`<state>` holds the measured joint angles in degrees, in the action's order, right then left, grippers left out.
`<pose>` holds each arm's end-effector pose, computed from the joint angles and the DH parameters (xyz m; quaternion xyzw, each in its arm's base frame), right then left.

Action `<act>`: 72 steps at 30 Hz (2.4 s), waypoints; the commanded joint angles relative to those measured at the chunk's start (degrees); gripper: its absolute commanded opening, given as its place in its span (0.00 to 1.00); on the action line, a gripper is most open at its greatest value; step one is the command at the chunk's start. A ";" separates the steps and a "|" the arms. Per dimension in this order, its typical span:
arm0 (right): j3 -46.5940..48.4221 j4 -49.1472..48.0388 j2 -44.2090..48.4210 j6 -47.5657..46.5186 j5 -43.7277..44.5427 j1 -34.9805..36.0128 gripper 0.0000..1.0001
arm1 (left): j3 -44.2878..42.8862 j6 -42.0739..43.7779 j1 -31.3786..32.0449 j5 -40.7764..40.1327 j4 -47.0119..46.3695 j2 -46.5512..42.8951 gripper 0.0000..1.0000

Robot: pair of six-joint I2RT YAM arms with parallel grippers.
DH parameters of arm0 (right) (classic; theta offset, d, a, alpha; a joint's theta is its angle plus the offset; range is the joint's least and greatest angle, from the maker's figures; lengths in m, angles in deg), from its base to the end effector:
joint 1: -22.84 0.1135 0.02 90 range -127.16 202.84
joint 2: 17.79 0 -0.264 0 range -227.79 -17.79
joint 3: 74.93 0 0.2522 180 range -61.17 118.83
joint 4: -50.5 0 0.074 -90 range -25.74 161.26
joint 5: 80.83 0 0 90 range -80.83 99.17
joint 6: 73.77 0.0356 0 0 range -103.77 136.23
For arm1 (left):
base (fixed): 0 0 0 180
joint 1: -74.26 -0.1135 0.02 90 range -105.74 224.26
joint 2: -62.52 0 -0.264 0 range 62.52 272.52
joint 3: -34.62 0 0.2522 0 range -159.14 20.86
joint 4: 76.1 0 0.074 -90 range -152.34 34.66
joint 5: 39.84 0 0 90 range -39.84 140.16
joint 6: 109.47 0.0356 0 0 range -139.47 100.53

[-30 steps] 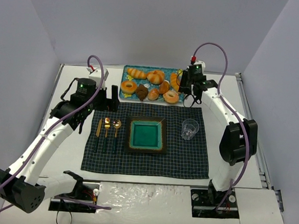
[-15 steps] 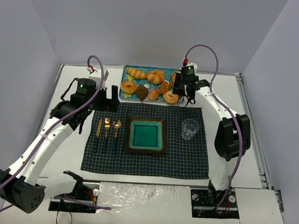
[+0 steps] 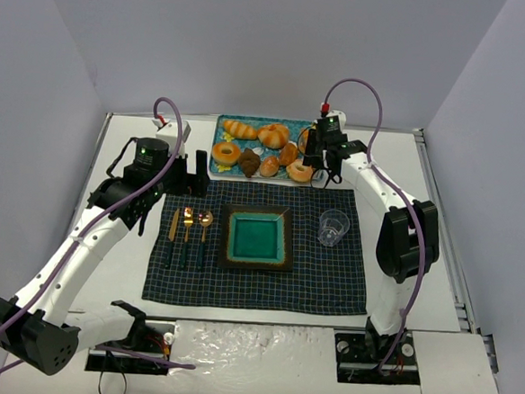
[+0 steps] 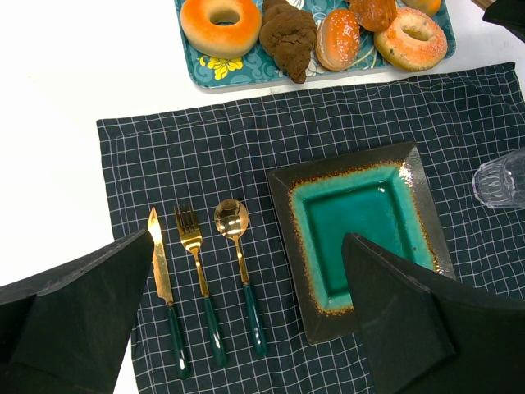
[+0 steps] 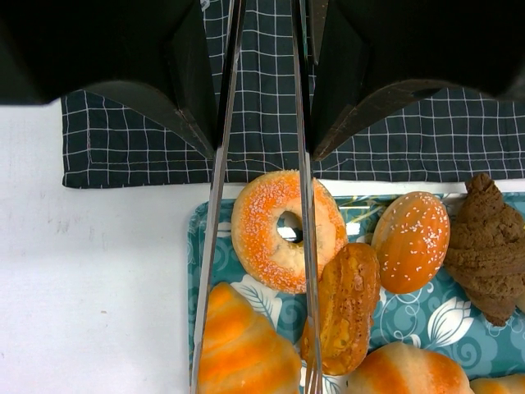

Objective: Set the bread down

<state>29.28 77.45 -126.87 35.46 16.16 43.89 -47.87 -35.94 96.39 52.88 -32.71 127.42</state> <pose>0.4220 0.1578 0.2839 0.0158 0.8726 0.1171 0.4739 0.2282 -0.0946 0.3811 0.0544 0.8452 -0.1946 0.4947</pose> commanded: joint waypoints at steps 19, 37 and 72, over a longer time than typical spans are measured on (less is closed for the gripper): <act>0.46 -2.29 -0.76 -0.46 1.92 0.35 0.43 | -0.97 0.95 0.37 -0.17 -3.79 -0.17 0.97; -0.27 -2.36 -1.22 -0.15 1.64 0.66 0.43 | -0.88 0.91 0.37 -0.25 -3.71 -0.12 0.97; 2.88 -0.01 6.14 0.03 3.73 0.66 0.00 | -0.79 0.91 0.37 -0.35 -3.79 -0.04 0.97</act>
<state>28.71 78.38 -127.01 35.65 16.90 44.01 -47.87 -35.96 96.39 52.88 -32.71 127.57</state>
